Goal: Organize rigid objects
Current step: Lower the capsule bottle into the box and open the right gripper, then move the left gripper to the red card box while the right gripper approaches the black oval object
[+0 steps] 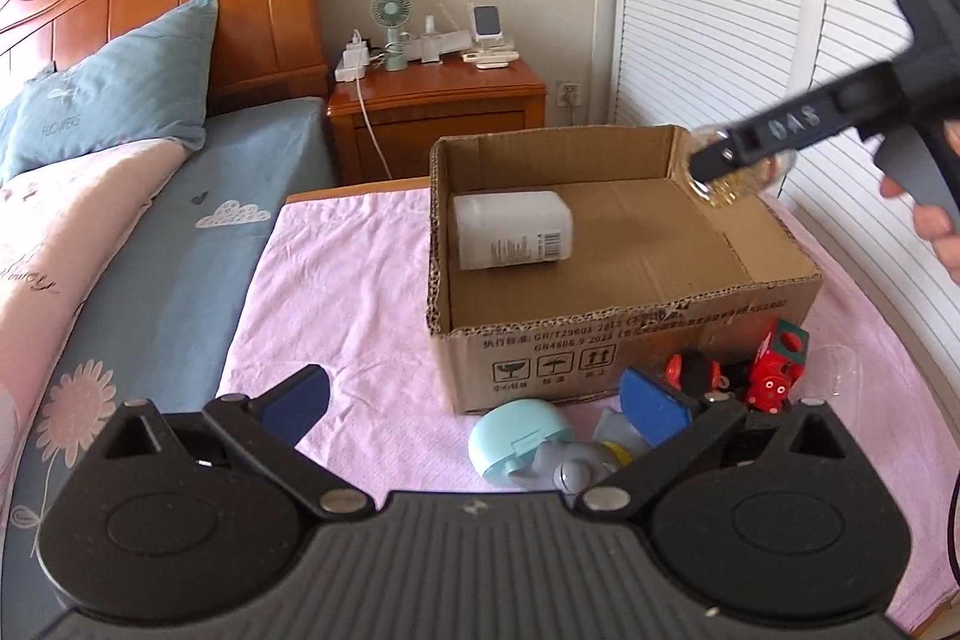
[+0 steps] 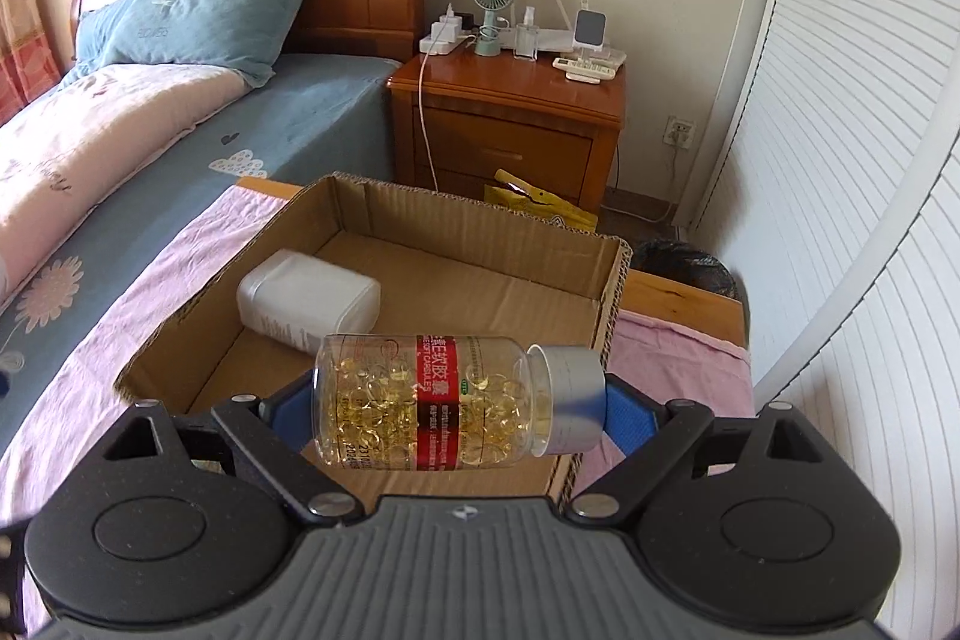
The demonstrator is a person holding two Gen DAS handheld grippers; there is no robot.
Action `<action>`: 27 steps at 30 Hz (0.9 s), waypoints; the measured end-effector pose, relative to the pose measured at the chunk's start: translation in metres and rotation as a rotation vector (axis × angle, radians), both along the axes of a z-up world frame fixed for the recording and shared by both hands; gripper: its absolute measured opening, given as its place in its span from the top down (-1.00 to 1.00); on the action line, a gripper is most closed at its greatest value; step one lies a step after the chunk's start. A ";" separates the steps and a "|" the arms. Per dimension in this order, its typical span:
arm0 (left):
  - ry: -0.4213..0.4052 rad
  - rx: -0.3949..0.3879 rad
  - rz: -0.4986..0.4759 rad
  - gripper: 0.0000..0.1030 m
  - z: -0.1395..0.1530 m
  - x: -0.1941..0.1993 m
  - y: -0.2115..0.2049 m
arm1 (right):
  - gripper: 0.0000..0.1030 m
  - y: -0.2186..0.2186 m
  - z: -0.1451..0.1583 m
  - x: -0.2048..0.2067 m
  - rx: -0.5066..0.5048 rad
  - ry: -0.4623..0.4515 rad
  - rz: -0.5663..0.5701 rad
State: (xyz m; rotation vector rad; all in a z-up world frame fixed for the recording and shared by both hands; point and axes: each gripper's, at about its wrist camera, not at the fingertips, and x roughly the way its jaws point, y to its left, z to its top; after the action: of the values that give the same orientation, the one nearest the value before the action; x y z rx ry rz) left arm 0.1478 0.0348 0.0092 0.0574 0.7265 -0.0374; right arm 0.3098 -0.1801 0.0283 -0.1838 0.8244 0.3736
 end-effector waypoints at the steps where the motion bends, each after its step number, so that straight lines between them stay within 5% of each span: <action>1: 0.001 0.001 -0.001 -0.99 -0.002 -0.003 0.001 | -0.85 0.003 -0.002 0.006 -0.002 0.003 -0.003; 8: -0.014 0.014 0.001 -0.99 -0.008 -0.012 0.001 | -0.85 0.025 -0.018 0.049 -0.029 0.029 -0.035; 10: 0.000 0.005 -0.004 -0.99 -0.010 -0.012 0.002 | -0.99 0.025 -0.020 0.052 -0.029 0.014 -0.056; 27: 0.019 -0.002 0.023 -0.99 -0.012 -0.023 0.004 | -1.00 -0.004 -0.009 -0.025 -0.003 0.004 -0.083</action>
State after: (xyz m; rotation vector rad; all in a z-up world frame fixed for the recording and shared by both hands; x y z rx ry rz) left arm 0.1243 0.0384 -0.0032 0.0471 0.7460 -0.0170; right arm 0.2845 -0.1846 0.0191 -0.1514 0.8340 0.2941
